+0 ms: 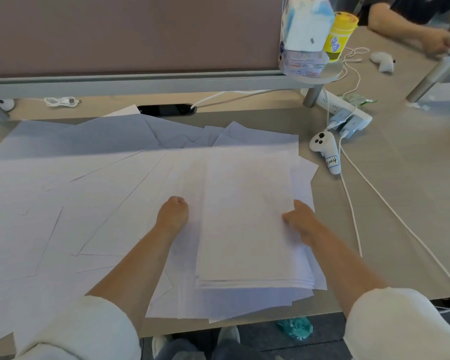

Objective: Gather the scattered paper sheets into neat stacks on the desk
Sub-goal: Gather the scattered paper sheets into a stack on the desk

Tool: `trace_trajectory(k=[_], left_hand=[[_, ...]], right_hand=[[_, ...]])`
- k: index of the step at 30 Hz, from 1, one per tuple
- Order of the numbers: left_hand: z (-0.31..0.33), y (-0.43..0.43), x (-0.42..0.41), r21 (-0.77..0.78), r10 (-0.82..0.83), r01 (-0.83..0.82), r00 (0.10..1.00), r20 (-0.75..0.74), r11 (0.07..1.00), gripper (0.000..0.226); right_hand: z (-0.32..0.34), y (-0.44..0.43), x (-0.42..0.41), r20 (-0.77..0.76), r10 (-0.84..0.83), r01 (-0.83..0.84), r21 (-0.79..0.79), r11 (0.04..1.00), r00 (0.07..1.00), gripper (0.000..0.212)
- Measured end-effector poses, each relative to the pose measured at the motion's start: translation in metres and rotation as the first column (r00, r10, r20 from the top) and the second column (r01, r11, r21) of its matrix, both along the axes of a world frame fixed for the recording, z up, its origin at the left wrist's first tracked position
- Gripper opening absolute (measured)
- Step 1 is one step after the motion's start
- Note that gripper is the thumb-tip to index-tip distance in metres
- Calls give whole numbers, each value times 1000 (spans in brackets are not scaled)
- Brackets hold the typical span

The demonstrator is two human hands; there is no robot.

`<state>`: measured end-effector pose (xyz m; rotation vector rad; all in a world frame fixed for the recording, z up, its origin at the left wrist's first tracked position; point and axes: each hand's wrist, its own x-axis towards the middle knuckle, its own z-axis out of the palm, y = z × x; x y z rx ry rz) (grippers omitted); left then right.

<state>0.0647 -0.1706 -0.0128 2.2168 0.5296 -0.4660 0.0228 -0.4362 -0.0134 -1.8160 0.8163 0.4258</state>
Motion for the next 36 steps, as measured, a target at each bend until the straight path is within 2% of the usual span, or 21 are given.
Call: trace_trajectory(k=[3, 6, 9, 14, 18, 20, 21, 23, 26, 29, 30, 31, 33, 35, 36], left_hand=[[0, -2, -2, -113, 33, -39, 998, -53, 993, 27], [5, -5, -8, -164, 36, -57, 991, -129, 985, 26], [8, -5, -13, -218, 44, -85, 981, -189, 972, 18], [8, -5, -22, -283, 42, -97, 980, -194, 954, 20], [5, -5, -36, -384, -71, 6, 986, -154, 924, 11], [5, -5, -42, -473, -95, 12, 984, -153, 881, 3], [3, -5, -44, -484, -97, 20, 986, -134, 875, 7], [0, -3, -46, -432, -34, 4, 997, -62, 902, 7], [-6, 5, -46, -202, 35, -30, 999, 23, 979, 11], [-10, 9, -46, 77, -49, 54, 997, -64, 996, 33], [-8, 9, -46, 116, -69, 82, 992, -107, 990, 39], [-6, 8, -46, 110, -71, 86, 988, -136, 990, 45], [-3, 5, -46, -3, -31, 31, 984, -174, 1000, 53], [-3, 6, -46, -130, 11, -33, 986, -169, 991, 52], [-2, 6, -48, -172, 25, -50, 989, -143, 984, 45]], right_hand=[[0, 9, -9, -102, 79, -79, 6, 997, 992, 65], [-2, 16, -14, -126, 80, -88, -59, 994, 989, 66], [2, 23, -16, -121, 68, -87, -158, 984, 990, 52], [6, 34, -18, -47, 41, -53, -291, 955, 998, 29], [7, 38, -22, -35, 1, -11, -306, 952, 999, 40], [5, 37, -23, -9, -20, 17, -270, 963, 1000, 30], [4, 37, -24, 2, -22, 22, -268, 963, 1000, 22], [3, 39, -24, 36, -12, 22, -274, 962, 999, 29], [3, 45, -23, 83, 35, -14, -247, 969, 996, 42], [4, 52, -21, 72, 97, -74, -269, 960, 993, 25], [2, 53, -21, 80, 99, -73, -276, 958, 992, 18], [2, 53, -20, 83, 100, -73, -282, 957, 992, 12], [0, 52, -20, 83, 98, -72, -269, 961, 992, 6], [0, 51, -20, 90, 71, -49, -229, 972, 993, 23], [1, 51, -20, 93, 57, -37, -208, 978, 994, 31]])
